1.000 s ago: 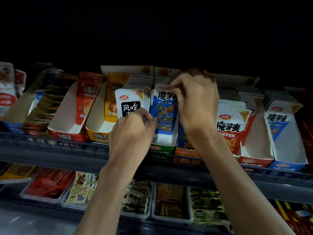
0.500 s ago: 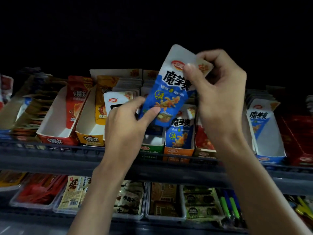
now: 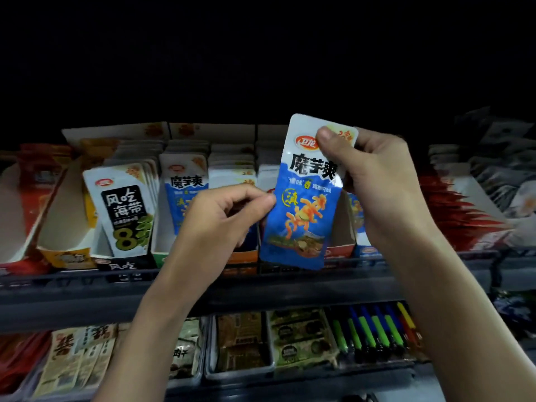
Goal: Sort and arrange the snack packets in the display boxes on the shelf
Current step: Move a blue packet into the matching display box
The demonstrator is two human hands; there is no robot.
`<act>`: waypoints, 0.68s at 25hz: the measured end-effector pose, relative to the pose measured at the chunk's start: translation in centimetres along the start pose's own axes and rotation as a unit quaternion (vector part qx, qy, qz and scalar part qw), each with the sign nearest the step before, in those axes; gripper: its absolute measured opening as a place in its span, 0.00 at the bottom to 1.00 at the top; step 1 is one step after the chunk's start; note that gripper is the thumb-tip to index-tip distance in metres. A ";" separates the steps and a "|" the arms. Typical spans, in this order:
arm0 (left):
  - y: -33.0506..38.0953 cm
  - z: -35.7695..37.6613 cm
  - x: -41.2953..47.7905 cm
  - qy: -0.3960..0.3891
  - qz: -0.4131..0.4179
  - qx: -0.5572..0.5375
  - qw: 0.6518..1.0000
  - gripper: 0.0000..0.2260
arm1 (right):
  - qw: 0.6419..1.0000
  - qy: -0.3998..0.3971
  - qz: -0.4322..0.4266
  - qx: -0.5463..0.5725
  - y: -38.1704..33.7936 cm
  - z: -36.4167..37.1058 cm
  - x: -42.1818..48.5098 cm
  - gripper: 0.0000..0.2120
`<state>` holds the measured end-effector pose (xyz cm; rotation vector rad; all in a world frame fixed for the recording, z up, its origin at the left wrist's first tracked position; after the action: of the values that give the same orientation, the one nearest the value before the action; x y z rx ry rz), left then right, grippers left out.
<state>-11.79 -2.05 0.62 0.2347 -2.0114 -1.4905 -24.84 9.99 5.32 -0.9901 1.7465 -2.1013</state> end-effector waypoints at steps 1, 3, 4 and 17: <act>-0.1 0.6 0.2 0.002 0.007 0.009 1.000 0.12 | 1.000 0.004 0.001 -0.001 0.0 -0.6 -0.1 0.06; 0.1 1.7 0.4 -0.003 0.020 0.028 0.999 0.11 | 1.000 0.008 0.000 0.008 0.1 -1.7 -0.2 0.06; 0.3 2.4 0.4 -0.008 0.027 0.039 0.999 0.10 | 1.000 0.010 -0.002 0.011 0.2 -2.1 -0.2 0.07; -0.1 5.8 0.8 -0.044 0.091 0.167 0.981 0.21 | 0.990 -0.018 0.022 -0.141 0.5 -5.8 0.3 0.07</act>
<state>-15.77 2.21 -0.14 0.1164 -2.2830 -1.0629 -28.83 14.19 4.63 -1.0401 2.0666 -1.8327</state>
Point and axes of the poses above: each hand's wrist, its own x-axis towards the middle knuckle, its own z-axis out of the palm, y = z × x, the point moved 6 cm from there along x, towards the middle knuckle, and after that the axes turned 2 degrees about -y, right-handed, at the moved point
